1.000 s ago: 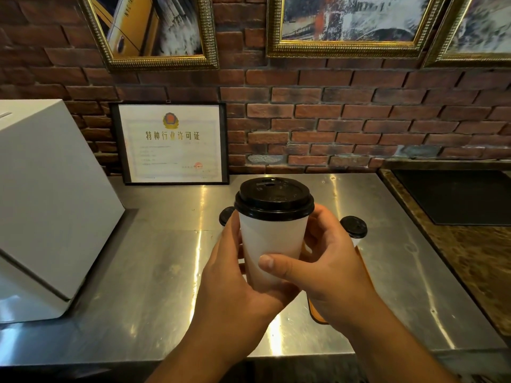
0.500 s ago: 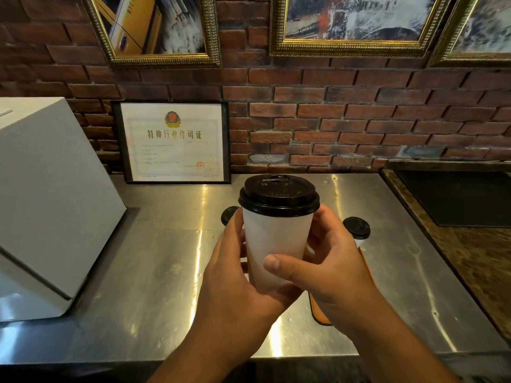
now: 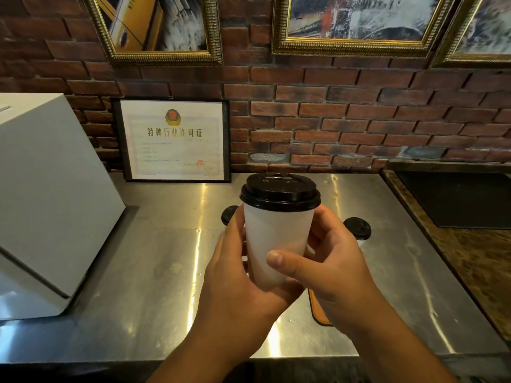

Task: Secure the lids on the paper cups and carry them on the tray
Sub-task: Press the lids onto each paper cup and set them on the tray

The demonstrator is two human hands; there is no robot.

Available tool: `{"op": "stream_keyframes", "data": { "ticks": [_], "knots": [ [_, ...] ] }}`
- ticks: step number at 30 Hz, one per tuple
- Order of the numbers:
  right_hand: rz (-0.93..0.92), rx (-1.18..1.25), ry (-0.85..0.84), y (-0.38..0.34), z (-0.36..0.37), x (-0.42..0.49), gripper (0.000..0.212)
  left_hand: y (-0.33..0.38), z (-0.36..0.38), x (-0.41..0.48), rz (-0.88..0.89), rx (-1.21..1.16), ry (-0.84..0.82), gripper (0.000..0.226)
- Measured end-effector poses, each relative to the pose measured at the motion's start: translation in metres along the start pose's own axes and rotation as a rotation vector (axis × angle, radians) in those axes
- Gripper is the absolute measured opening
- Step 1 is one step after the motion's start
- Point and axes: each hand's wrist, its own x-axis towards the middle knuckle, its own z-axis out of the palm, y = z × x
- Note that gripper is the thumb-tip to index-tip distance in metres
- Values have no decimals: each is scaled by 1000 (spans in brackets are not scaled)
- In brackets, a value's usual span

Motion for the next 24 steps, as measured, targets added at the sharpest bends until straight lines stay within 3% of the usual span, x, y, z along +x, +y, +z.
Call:
{"op": "stream_keyframes", "data": {
  "ticks": [8, 15, 24],
  "knots": [
    [-29, -34, 22, -1, 1, 0, 72, 4, -2, -3, -17, 13, -18, 118],
    [-8, 30, -16, -2, 0, 0, 68, 3, -5, -3, 20, -21, 16, 108],
    [-20, -4, 36, -4, 3, 1, 63, 6, -6, -3, 18, -8, 36, 112]
  ]
}}
